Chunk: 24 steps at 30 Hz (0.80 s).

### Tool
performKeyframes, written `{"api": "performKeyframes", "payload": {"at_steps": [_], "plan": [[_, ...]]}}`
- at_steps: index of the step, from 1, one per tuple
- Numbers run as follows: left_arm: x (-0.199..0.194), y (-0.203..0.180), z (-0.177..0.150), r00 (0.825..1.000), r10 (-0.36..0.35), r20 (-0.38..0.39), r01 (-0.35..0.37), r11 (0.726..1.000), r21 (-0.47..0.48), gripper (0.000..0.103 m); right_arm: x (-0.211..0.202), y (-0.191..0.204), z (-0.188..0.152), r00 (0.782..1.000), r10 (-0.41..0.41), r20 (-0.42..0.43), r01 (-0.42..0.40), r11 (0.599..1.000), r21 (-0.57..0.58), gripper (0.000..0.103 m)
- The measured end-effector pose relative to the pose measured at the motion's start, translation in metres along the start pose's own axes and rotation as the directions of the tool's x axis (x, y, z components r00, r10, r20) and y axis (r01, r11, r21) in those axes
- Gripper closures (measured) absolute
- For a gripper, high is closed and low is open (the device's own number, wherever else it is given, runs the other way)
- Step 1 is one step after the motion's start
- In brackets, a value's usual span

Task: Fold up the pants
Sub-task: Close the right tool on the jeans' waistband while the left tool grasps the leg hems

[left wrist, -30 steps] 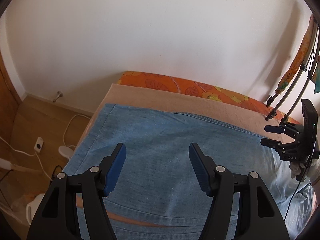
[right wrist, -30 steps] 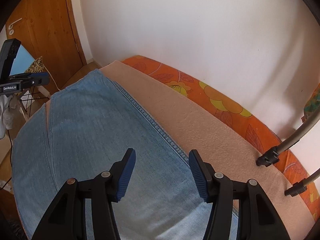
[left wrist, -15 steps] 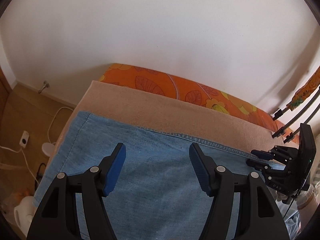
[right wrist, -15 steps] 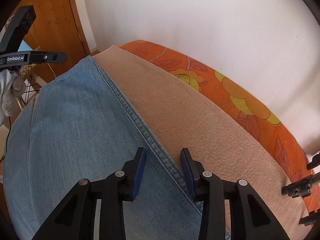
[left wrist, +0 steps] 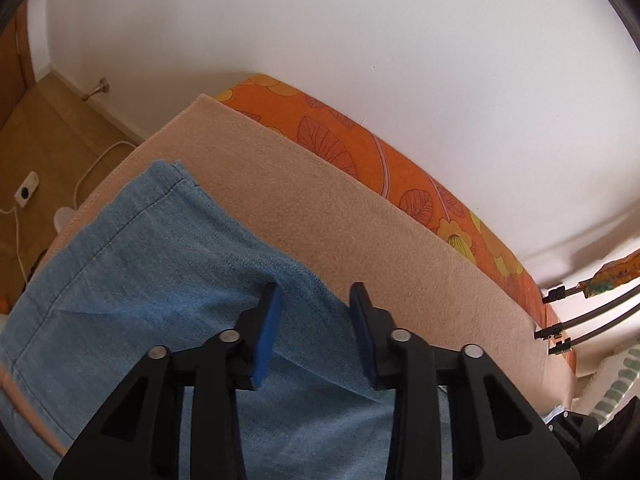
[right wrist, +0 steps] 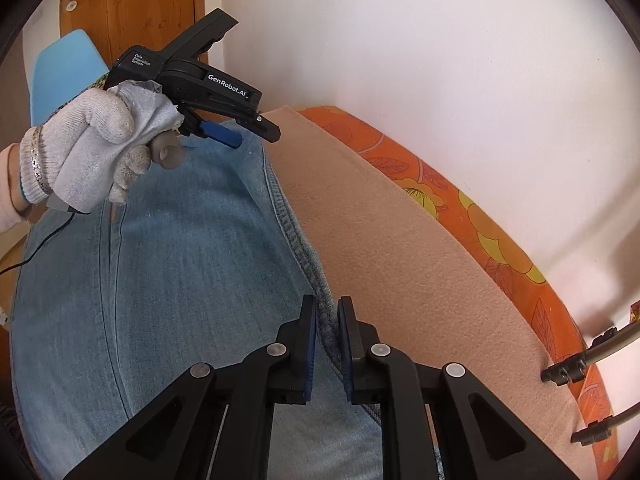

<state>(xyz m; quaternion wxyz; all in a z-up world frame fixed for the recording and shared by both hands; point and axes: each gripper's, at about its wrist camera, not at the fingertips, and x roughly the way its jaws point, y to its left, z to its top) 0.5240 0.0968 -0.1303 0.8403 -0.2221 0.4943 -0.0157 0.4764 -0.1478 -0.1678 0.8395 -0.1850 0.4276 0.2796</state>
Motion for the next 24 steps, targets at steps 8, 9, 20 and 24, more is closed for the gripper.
{"api": "performKeyframes", "payload": {"at_steps": [8,9,20,24], "plan": [[-0.041,-0.016,-0.006,0.999,-0.022,0.046,0.018,0.995,0.101,0.101,-0.027,0.020,-0.003,1.000,0.011,0.028,-0.011,1.000,-0.007,0.096],[-0.046,-0.021,-0.009,0.999,-0.012,0.051,0.006,0.992,0.126,0.098,-0.031,0.024,-0.003,0.999,0.025,0.033,-0.025,1.000,-0.006,0.096],[-0.030,-0.018,-0.048,0.984,0.045,-0.172,-0.033,0.997,0.069,0.040,-0.045,0.082,-0.028,0.999,0.047,-0.019,-0.049,0.989,-0.138,0.096],[-0.017,-0.031,-0.054,0.980,0.103,-0.172,-0.083,0.989,0.122,0.040,-0.042,0.093,-0.037,0.995,0.091,-0.037,-0.096,0.984,-0.149,0.098]]}}
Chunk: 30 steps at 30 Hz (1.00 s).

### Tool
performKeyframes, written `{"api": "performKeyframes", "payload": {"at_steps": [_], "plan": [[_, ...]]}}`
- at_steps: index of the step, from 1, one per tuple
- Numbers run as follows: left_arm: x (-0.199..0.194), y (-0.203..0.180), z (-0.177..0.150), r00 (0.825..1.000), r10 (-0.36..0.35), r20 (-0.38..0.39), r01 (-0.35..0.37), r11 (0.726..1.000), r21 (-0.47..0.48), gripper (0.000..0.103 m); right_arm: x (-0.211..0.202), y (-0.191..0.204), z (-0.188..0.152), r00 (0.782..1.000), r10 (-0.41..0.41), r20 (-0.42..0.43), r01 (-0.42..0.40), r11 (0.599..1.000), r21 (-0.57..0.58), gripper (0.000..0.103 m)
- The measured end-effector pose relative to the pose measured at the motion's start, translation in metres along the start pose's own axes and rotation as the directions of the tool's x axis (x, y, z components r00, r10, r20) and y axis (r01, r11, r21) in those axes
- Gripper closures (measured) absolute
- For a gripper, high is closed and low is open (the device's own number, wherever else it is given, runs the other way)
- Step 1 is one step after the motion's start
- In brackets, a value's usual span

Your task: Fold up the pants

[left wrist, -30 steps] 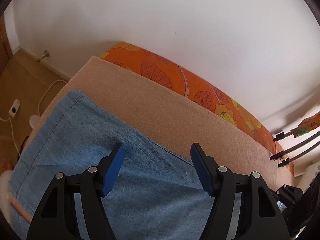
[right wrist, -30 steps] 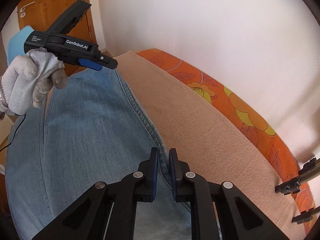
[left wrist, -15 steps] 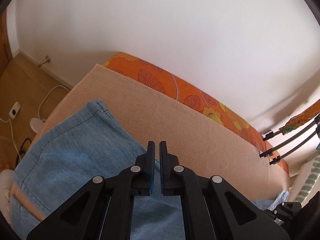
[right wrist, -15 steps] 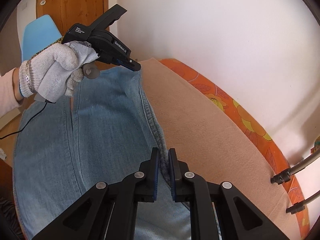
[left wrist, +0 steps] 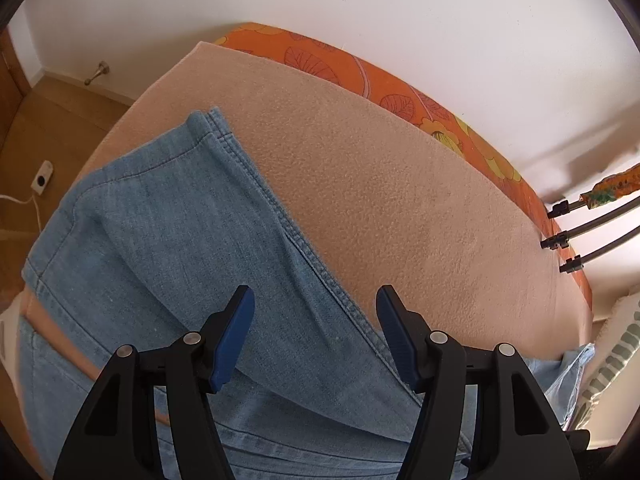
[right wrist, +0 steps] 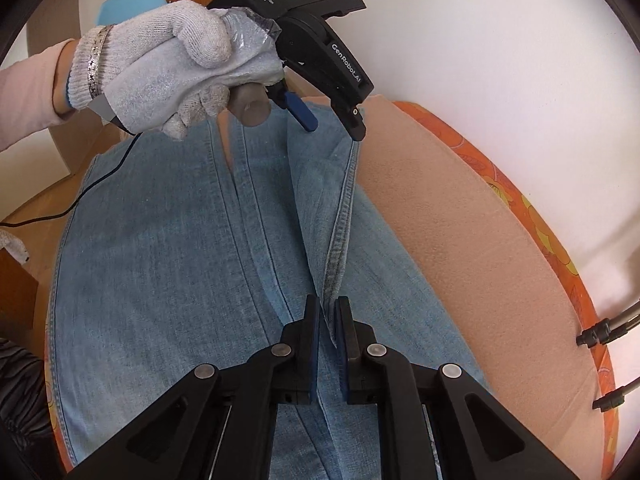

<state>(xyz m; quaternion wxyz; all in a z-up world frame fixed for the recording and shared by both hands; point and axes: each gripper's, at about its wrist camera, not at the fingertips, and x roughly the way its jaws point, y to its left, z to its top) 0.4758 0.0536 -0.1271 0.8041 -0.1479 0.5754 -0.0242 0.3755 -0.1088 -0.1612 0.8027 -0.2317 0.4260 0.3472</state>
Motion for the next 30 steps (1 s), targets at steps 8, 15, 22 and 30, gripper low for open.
{"api": "performKeyframes", "payload": {"at_steps": [8,15,22,30], "plan": [[0.030,-0.009,0.009,0.993,0.119,-0.023,-0.118,0.992,0.033,0.040,-0.001,-0.004,0.005,0.999,0.046,0.018,-0.047,0.999,0.016,0.098],[0.019,0.008,-0.002,0.979,0.161,0.122,-0.168,0.984,0.050,0.093,-0.009,-0.003,0.009,0.996,0.078,0.037,-0.079,0.997,0.014,0.097],[0.003,0.027,-0.012,0.983,0.058,0.173,-0.056,0.998,-0.015,0.099,-0.044,-0.023,-0.008,0.997,0.048,0.061,-0.053,0.996,0.077,0.066],[-0.034,0.031,-0.015,0.964,-0.005,0.266,0.003,1.000,0.008,0.100,-0.074,-0.097,-0.054,0.990,-0.097,-0.105,0.102,0.994,0.050,0.035]]}}
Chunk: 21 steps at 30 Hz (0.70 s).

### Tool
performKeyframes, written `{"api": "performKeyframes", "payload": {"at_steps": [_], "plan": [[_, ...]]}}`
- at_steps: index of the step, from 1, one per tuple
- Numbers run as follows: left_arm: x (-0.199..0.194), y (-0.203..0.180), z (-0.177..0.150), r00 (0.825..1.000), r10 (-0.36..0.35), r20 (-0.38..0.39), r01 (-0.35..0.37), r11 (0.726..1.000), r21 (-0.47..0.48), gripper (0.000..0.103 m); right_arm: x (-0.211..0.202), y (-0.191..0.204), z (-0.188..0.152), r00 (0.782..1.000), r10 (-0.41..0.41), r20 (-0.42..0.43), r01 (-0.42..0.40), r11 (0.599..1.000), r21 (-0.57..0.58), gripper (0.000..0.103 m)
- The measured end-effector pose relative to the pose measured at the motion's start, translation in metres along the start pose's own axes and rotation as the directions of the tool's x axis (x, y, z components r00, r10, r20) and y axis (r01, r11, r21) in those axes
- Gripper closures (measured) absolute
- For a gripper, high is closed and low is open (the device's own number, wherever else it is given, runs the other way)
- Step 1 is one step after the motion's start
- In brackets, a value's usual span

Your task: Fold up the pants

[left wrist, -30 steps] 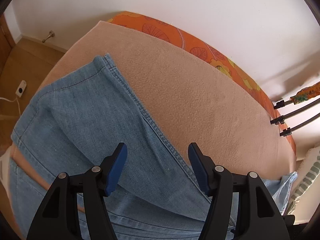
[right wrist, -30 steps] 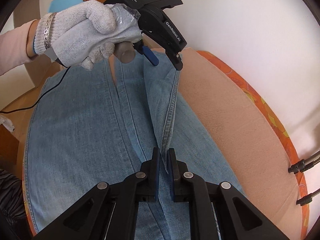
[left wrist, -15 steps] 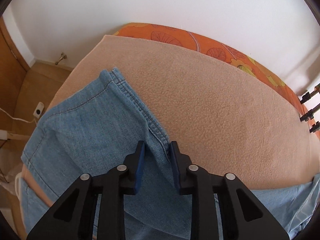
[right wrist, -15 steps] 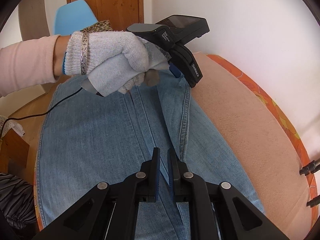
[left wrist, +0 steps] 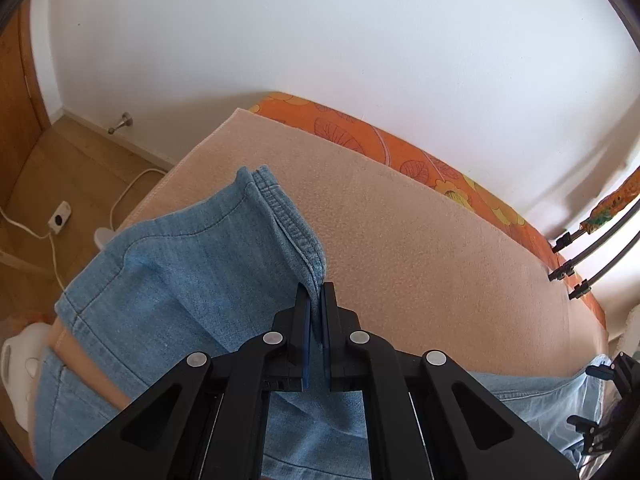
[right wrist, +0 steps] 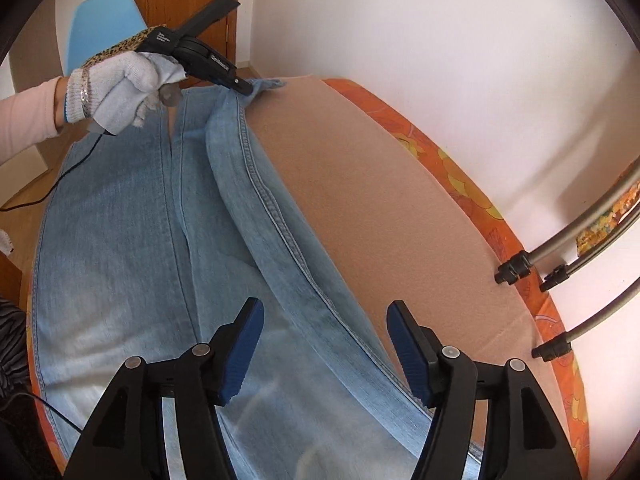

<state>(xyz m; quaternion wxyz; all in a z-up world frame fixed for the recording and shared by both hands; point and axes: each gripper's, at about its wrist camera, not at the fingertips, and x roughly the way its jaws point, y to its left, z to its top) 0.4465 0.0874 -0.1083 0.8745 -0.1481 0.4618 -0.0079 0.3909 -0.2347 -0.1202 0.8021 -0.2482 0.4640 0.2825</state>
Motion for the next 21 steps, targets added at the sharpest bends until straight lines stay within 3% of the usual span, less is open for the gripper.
{"api": "performKeyframes", "payload": {"at_steps": [4,10,12,13,15,21], "plan": [[-0.019,0.007,-0.002,0.999,-0.018,0.042,0.019,1.000,-0.009,0.100,0.014,-0.025,-0.023,0.996,-0.004,-0.089,0.005,1.000,0.010,0.034],[-0.040,0.009,-0.012,0.997,-0.025,0.070,0.023,0.999,0.028,0.100,0.041,-0.050,-0.037,0.988,-0.007,-0.153,0.016,0.998,0.058,0.037],[-0.046,0.009,-0.012,0.996,-0.020,0.081,0.017,0.999,0.039,0.100,0.043,-0.055,-0.041,0.986,0.002,-0.164,0.011,0.997,0.075,0.075],[-0.049,0.008,-0.011,0.996,-0.020,0.089,0.017,0.999,0.041,0.100,0.040,-0.055,-0.042,0.987,0.000,-0.163,0.015,0.996,0.091,0.078],[-0.055,0.009,-0.011,0.994,-0.034,0.108,0.031,0.999,0.028,0.100,0.027,-0.052,-0.043,0.991,-0.013,-0.133,0.027,0.994,0.101,0.095],[-0.099,0.023,-0.022,0.983,-0.080,0.166,0.082,0.997,-0.007,0.100,-0.048,-0.024,-0.032,0.993,-0.110,-0.044,0.113,0.991,0.072,0.098]]}}
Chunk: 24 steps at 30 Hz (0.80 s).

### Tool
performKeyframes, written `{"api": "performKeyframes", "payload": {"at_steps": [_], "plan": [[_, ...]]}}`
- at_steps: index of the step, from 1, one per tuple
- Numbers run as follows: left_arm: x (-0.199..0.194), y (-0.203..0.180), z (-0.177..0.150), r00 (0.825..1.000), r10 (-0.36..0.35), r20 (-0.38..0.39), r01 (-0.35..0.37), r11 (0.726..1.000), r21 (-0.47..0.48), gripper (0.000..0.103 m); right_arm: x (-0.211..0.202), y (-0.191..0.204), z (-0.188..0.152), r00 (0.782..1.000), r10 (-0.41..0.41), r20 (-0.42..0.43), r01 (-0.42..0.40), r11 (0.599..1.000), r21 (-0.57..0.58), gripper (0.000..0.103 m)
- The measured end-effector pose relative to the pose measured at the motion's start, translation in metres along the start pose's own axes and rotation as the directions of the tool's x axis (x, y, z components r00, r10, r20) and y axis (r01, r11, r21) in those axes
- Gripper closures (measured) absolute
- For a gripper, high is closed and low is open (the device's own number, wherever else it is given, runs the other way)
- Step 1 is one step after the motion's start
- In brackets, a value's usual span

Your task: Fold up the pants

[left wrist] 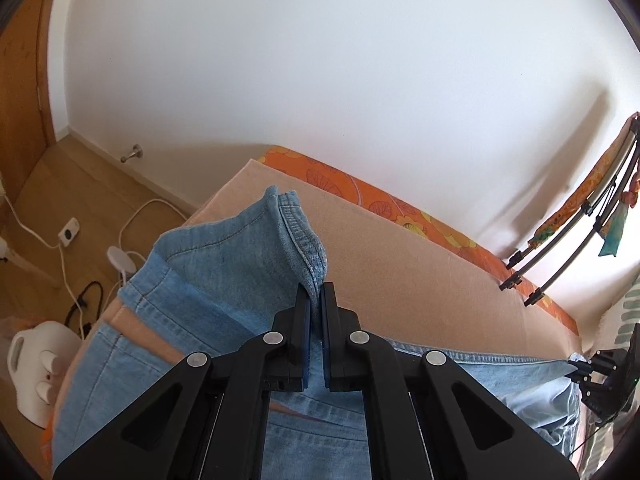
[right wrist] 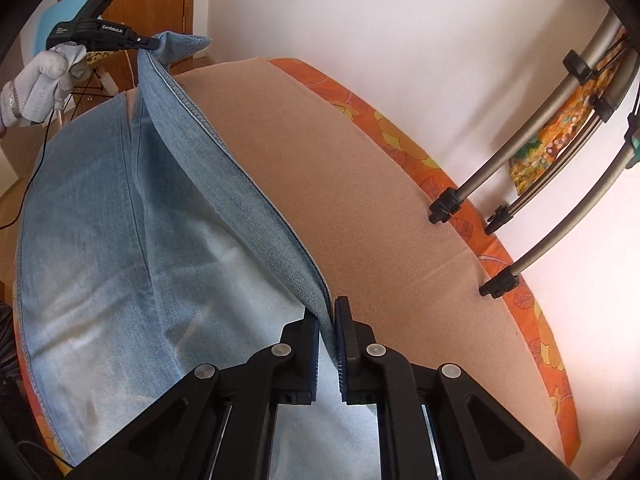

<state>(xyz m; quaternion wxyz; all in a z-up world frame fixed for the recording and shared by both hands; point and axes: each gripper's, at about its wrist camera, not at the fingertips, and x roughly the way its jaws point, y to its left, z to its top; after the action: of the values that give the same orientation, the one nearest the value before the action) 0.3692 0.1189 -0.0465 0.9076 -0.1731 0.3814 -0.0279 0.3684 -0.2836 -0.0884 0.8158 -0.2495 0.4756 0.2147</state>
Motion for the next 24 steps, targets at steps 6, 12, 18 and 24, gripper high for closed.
{"api": "performKeyframes", "payload": {"at_steps": [6,12,18,24], "plan": [[-0.056,0.030,-0.013,0.998,-0.042,0.052,0.045,0.997,-0.055,0.100,-0.081,0.060,0.001,0.997,-0.055,0.056,0.060,0.995,-0.074,0.099],[-0.094,0.074,-0.060,0.994,-0.084,0.074,0.095,0.984,-0.151,0.100,-0.123,0.141,-0.019,0.996,-0.069,0.049,0.076,0.985,-0.152,0.099],[-0.102,0.116,-0.129,0.997,-0.073,0.040,0.080,0.965,-0.250,0.100,-0.121,0.207,-0.059,1.000,-0.019,-0.024,0.014,0.979,-0.202,0.099],[-0.103,0.131,-0.165,0.999,-0.036,-0.002,0.034,0.966,-0.256,0.098,-0.100,0.238,-0.087,0.994,0.032,-0.102,-0.051,0.980,-0.190,0.099]]}}
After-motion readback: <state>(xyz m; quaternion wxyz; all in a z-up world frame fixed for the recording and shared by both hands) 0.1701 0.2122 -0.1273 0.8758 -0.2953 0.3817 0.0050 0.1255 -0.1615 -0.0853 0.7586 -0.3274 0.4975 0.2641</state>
